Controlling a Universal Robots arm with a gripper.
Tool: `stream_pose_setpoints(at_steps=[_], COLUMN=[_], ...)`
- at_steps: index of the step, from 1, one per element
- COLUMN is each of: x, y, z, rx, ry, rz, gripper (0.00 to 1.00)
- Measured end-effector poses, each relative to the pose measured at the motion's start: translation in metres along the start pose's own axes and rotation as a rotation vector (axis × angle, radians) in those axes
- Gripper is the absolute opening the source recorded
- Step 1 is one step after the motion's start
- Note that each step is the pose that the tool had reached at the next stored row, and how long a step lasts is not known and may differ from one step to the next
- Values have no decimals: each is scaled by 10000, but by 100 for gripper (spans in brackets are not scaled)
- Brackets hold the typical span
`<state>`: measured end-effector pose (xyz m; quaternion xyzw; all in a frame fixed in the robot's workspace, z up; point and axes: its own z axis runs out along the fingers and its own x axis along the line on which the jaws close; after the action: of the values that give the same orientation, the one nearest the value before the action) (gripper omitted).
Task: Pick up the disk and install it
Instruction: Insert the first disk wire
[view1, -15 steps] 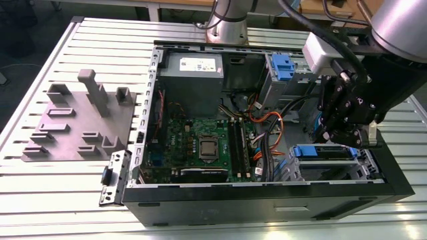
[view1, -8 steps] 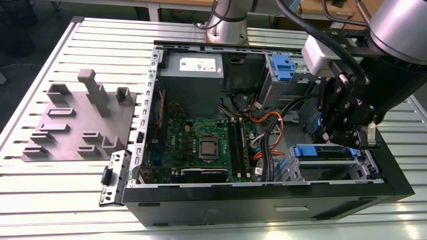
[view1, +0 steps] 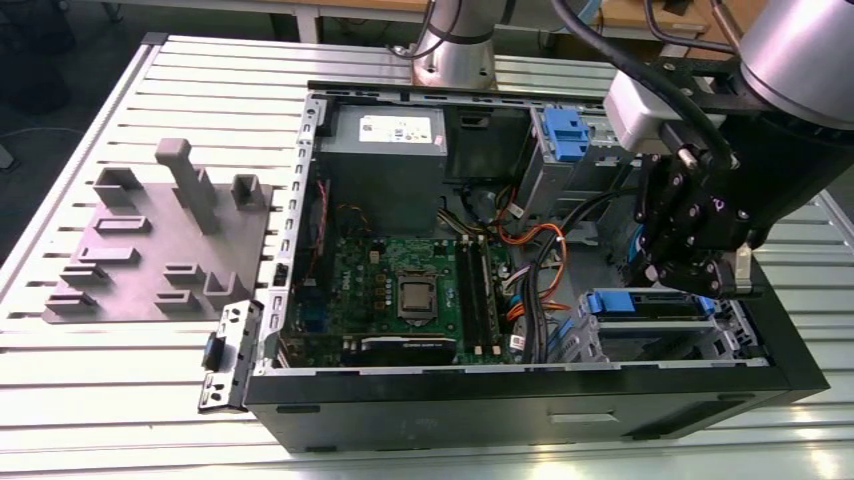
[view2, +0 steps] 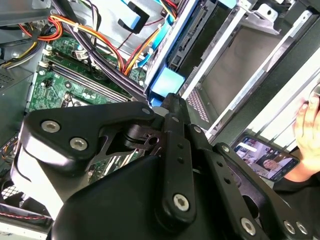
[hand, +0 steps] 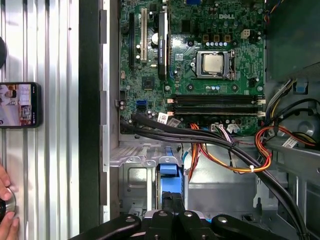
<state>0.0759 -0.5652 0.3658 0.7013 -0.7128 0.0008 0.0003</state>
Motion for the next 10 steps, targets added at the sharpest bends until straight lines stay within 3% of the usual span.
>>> stream_pose_setpoints(at_steps=[10], x=[-3], y=[-165], z=[4], rx=[0], ry=[1], rz=[1], gripper=[11])
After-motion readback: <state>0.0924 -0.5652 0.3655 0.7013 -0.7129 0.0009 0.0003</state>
